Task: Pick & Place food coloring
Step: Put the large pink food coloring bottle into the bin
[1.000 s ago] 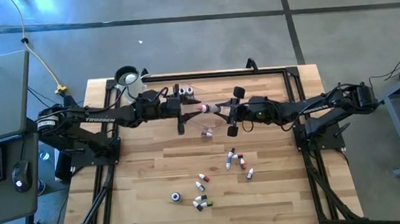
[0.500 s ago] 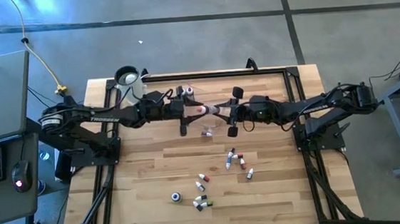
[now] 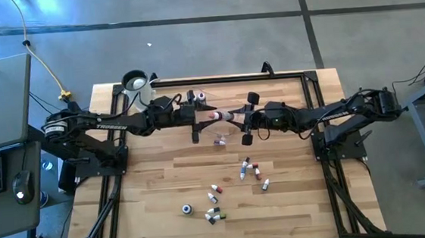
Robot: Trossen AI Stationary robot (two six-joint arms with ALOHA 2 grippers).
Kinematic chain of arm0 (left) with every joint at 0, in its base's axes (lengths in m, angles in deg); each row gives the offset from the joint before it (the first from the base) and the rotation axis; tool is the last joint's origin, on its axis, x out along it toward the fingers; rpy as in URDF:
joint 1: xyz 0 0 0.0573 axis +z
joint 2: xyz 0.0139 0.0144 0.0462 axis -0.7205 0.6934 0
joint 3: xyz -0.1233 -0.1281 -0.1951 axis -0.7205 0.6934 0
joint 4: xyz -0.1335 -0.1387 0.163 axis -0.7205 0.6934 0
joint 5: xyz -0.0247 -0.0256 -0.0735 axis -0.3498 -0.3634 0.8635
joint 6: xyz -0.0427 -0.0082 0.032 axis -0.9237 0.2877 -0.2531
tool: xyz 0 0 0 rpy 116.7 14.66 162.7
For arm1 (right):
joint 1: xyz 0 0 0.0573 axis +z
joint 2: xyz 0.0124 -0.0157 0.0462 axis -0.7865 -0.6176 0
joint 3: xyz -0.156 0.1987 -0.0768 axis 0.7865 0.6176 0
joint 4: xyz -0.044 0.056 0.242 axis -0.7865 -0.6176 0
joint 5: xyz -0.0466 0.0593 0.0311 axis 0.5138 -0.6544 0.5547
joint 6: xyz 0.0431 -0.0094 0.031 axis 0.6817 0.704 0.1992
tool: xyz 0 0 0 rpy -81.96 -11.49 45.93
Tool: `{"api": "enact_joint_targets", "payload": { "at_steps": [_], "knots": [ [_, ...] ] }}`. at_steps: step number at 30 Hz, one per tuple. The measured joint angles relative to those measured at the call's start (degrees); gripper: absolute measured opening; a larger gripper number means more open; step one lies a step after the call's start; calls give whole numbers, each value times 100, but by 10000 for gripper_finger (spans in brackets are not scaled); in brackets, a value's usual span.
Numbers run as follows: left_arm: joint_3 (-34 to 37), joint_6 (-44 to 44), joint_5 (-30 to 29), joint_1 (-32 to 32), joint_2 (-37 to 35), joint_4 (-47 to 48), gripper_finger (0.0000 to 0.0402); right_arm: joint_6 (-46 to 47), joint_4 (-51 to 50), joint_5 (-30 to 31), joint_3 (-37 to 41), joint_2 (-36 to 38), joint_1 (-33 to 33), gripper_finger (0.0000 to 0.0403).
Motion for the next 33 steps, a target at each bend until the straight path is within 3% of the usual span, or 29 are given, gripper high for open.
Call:
{"api": "enact_joint_targets", "payload": {
  "at_steps": [20, 29, 33],
  "knots": [
    [0, 13, 0, 0, 0, 34, 191, -2, 2, 9, 0, 0, 0, 133],
    [2, 35, -36, 1, -2, 174, 116, -59, 0, 57, 0, 0, -4, 133],
    [4, 17, -37, 0, -2, 133, 104, -63, 5, 52, 0, 0, -4, 133]
  ]
}}
